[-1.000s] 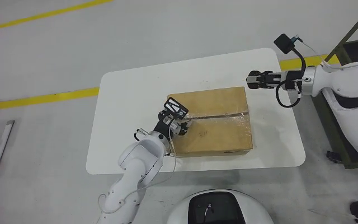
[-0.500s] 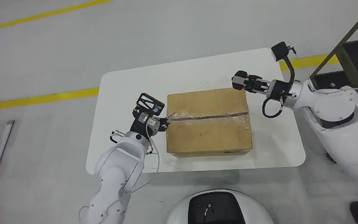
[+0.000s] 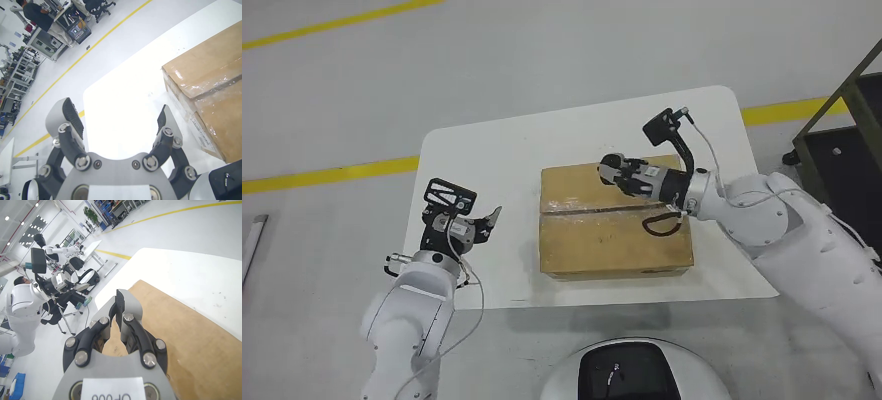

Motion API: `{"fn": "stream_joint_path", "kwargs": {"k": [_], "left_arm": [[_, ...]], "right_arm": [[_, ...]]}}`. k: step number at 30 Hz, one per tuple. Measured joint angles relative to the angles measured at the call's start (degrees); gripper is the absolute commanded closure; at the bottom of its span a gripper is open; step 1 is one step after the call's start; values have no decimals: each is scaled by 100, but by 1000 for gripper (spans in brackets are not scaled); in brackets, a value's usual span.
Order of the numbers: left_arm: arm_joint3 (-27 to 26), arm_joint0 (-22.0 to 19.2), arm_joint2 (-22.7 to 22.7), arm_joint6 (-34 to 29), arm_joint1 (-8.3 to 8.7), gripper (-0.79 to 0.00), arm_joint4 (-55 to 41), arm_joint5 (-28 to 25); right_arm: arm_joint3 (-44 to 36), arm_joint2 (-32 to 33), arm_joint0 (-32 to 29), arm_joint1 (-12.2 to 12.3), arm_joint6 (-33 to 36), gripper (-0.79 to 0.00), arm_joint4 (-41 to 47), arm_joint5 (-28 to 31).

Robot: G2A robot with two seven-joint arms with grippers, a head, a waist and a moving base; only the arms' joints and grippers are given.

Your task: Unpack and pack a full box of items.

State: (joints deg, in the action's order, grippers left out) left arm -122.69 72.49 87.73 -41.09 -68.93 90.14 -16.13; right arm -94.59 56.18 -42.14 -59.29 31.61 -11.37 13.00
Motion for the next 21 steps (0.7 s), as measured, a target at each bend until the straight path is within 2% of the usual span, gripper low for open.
{"fn": "stream_joint_path", "kwargs": {"k": [11, 17, 21], "left_arm": [[0, 0, 0, -1, 0, -785, 0, 1], [0, 0, 0, -1, 0, -785, 0, 1], [58, 51, 128, 161, 9, -785, 134, 120]], "right_arm": [[-150, -24, -156, 6, -28, 0, -208, -17], [-1167, -319, -671, -9, -578, 0, -1863, -868], [-1559, -864, -849, -109, -711, 0, -3062, -1585]]}}
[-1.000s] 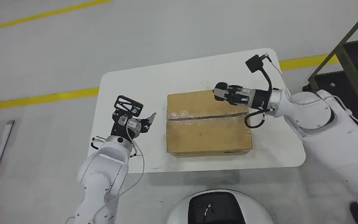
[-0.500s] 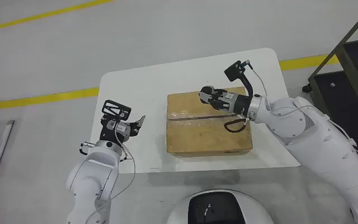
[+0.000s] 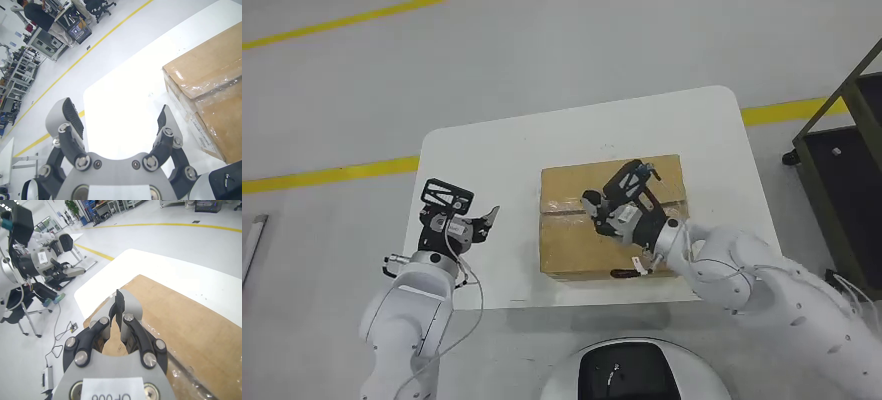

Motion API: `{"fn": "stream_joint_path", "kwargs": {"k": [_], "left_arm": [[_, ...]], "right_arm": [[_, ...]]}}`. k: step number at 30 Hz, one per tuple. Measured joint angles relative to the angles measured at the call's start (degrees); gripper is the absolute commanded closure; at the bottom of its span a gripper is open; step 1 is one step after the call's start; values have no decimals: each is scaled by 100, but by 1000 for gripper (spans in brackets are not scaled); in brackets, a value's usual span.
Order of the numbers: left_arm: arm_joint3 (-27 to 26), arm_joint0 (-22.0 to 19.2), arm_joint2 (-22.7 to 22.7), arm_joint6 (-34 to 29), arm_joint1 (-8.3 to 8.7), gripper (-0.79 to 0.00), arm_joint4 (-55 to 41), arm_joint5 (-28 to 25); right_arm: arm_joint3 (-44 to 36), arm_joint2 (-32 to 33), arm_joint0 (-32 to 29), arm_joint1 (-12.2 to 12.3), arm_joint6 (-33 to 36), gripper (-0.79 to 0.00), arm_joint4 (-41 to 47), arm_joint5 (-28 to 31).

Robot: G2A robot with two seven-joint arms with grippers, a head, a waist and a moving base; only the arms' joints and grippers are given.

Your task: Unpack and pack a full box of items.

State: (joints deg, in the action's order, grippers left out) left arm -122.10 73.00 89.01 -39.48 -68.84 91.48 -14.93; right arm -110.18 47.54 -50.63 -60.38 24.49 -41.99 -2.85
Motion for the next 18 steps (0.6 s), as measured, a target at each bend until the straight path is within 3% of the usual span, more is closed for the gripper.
{"fn": "stream_joint_path", "kwargs": {"k": [4, 8, 18], "left_arm": [[76, -6, 138, 51, 15, -785, 175, 69], [69, -62, 158, 63, 21, -785, 191, 34], [47, -69, 141, 49, 23, -785, 176, 4]], "right_arm": [[143, -613, 156, -204, -98, 0, -714, -559], [524, -1045, 383, -447, -236, 0, -856, -963], [1195, -1257, 566, -779, -135, 0, -829, -1072]]}}
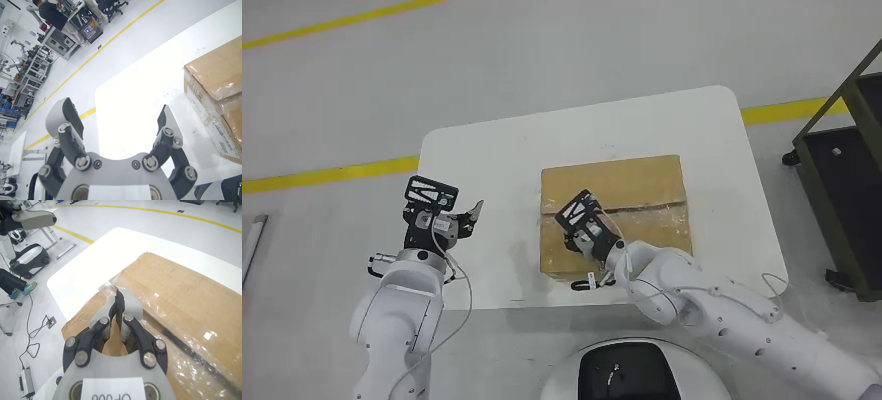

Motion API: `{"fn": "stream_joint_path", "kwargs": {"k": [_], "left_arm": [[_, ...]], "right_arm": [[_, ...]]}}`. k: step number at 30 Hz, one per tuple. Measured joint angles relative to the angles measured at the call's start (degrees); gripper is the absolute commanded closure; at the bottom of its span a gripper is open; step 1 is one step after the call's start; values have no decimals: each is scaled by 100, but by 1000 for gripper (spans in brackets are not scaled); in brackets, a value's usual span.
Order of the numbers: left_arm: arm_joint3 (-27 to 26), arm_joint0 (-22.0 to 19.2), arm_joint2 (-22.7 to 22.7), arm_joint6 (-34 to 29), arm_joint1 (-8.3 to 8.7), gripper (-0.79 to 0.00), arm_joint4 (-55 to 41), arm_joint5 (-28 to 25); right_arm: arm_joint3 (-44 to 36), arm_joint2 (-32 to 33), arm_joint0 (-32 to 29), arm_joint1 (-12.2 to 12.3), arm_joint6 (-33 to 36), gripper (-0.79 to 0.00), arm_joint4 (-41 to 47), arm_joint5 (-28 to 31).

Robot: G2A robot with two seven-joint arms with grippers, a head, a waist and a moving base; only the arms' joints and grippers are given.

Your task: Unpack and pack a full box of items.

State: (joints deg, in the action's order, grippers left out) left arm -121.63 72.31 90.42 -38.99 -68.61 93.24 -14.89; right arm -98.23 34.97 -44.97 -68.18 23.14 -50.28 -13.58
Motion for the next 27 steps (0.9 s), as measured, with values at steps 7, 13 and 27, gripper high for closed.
{"fn": "stream_joint_path", "kwargs": {"k": [7, 13, 27], "left_arm": [[0, 0, 0, 0, 0, -785, 0, 0], [0, 0, 0, 0, 0, -785, 0, 0], [0, 0, 0, 0, 0, -785, 0, 0]], "right_arm": [[-260, 319, -345, 43, 181, 0, -329, -106], [-770, 888, -891, 206, 524, 0, -720, -186], [-1826, 2423, -2334, 530, 1025, 0, -1476, -297]]}}
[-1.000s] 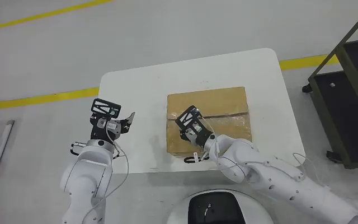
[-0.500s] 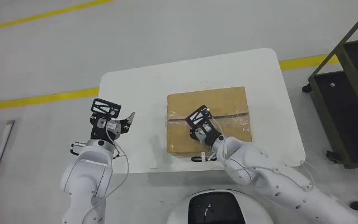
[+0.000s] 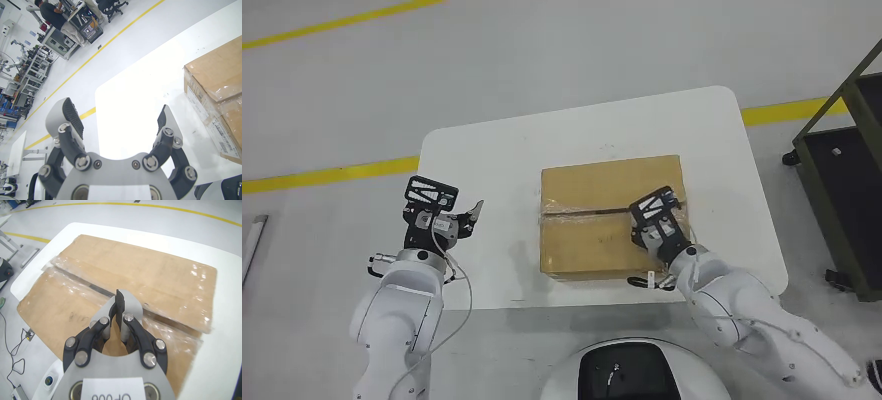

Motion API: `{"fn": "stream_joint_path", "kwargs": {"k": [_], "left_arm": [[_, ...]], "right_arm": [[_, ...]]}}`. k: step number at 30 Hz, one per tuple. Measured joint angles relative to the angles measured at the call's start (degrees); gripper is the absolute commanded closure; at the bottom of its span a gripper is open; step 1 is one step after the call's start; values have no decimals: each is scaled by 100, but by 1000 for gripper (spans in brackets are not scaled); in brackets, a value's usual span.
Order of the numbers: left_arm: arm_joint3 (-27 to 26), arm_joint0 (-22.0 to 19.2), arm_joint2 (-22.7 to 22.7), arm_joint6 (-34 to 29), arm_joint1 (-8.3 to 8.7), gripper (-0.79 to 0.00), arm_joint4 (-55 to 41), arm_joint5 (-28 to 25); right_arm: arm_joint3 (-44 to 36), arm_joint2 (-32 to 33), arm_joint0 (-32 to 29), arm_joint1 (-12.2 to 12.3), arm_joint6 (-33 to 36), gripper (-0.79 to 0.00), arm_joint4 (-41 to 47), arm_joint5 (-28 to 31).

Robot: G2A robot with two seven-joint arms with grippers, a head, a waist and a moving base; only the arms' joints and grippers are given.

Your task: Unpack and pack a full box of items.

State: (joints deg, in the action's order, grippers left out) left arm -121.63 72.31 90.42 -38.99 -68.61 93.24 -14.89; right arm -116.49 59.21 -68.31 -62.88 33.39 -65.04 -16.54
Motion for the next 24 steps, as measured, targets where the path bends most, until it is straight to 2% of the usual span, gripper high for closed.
{"fn": "stream_joint_path", "kwargs": {"k": [5, 9, 11, 15, 21, 24], "left_arm": [[0, 0, 0, 0, 0, -785, 0, 0], [0, 0, 0, 0, 0, -785, 0, 0], [0, 0, 0, 0, 0, -785, 0, 0], [0, 0, 0, 0, 0, -785, 0, 0], [0, 0, 0, 0, 0, -785, 0, 0], [0, 0, 0, 0, 0, -785, 0, 0]], "right_arm": [[-538, 549, -405, 59, -4, 0, -52, 25], [-710, 551, -233, 16, -225, 0, 135, 391], [-533, 342, 38, -39, -329, 0, 236, 627], [308, -448, 960, -270, -694, 0, 446, 1034], [1692, -1670, 2165, -756, -1164, 0, 797, 1098], [2148, -2058, 2488, -957, -1222, 0, 810, 995]]}}
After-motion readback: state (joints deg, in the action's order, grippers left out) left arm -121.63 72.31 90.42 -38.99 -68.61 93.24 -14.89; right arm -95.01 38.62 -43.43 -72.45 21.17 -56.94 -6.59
